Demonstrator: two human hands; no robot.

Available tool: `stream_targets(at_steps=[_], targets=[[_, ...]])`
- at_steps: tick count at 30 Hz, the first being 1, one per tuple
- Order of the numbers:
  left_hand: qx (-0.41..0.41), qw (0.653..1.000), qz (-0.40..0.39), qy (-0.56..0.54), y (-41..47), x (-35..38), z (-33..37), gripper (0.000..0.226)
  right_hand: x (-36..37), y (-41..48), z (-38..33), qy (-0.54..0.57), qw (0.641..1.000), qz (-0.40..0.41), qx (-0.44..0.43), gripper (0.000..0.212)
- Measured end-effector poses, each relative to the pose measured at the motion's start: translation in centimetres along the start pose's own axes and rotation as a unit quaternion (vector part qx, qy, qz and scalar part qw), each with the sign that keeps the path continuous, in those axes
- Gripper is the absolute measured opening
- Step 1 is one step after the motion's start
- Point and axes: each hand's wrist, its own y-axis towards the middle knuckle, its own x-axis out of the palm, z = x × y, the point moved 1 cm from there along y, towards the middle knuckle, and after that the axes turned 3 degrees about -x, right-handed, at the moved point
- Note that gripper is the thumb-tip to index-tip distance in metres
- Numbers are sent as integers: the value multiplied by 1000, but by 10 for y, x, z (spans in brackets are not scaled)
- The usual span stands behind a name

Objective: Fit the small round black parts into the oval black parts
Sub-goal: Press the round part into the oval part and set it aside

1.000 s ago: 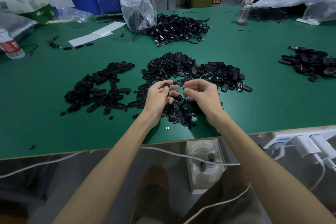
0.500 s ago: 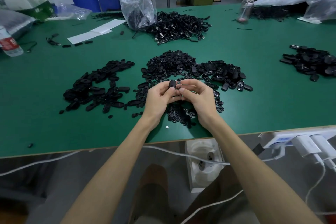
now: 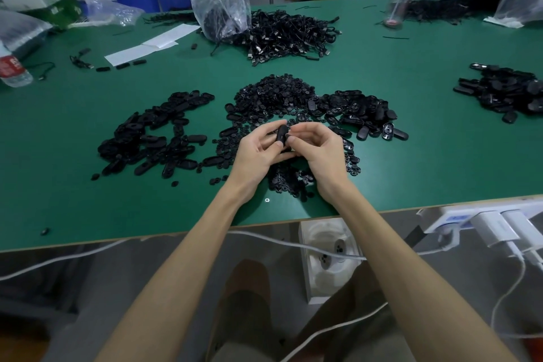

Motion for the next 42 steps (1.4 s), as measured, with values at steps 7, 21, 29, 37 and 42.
stream_targets(at_steps=[7,21,29,37,42], targets=[[15,1000,6,-15,-1,-1,-1,35,-1,0,-1,-10,1000,3,-10,12],[9,991,116,-67,0,-7,-3,16,2,-5,-9,19,999,-12,24,32],[10,991,119,-60,1,-7,-5,14,5,-7,-10,-3,999,11,33,31],[4,993,104,-59,3,-8,-7,14,5,-6,-8,-30,999,17,30,29],[8,994,96,-57,3,-8,-7,16,5,-5,-7,-47,998,24,27,27]])
